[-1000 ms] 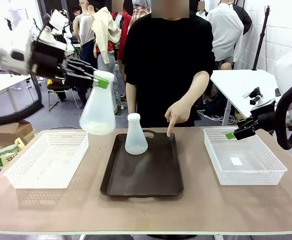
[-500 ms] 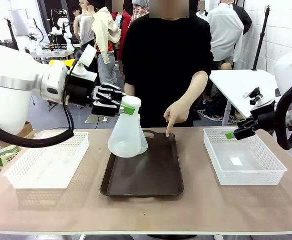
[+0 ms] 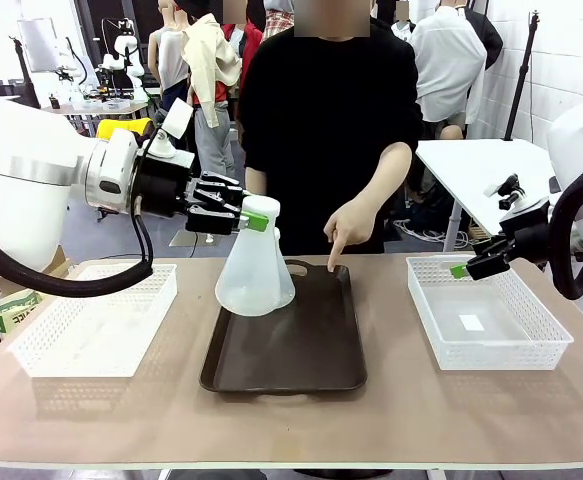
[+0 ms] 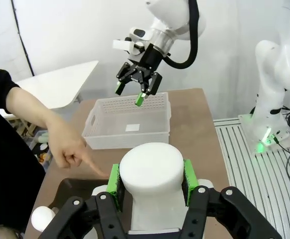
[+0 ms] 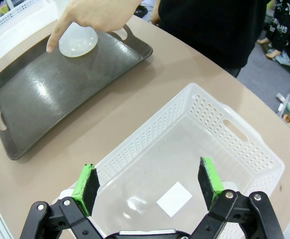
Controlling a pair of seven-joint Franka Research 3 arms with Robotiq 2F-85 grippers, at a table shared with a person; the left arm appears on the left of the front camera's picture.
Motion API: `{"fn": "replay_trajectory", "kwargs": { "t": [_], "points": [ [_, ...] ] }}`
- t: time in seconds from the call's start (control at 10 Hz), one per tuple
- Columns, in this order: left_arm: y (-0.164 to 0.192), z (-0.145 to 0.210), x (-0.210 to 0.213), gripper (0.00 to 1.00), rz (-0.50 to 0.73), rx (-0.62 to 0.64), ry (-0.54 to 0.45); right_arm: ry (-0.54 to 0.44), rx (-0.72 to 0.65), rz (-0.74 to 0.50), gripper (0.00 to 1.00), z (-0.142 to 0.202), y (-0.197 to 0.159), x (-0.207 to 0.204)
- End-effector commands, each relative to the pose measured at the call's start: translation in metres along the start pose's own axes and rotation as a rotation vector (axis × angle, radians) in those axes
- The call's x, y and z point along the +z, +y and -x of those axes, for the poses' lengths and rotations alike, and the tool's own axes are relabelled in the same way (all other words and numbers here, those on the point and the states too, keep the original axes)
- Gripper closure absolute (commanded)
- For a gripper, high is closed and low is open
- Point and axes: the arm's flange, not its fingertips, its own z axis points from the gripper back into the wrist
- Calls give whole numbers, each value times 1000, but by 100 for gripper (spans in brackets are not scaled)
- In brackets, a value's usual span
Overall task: Prepare the laboratory tools.
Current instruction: Place the picked Big flask upright in the Handle tray as directed by the person.
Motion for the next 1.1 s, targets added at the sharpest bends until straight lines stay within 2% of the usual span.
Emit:
{"fn": "replay_trajectory", "kwargs": {
  "t": [0.0,0.3,0.4,0.5,0.7,1.0],
  "points": [
    [6,18,5,100,69,35,24,8,4,-2,0,2,0,1],
    [-6,64,-24,100,65,-78,-129,8,4,-2,0,2,0,1],
    [-6,71,-27,100,49,-120,-226,8,4,-2,0,2,0,1],
    [-5,79,-29,100,45,-124,-269,8,4,-2,0,2,0,1],
    [0,107,-44,100,51,-88,-288,8,4,-2,0,2,0,1],
    [9,130,-63,100,25,-127,-283,8,4,-2,0,2,0,1]
  ]
}}
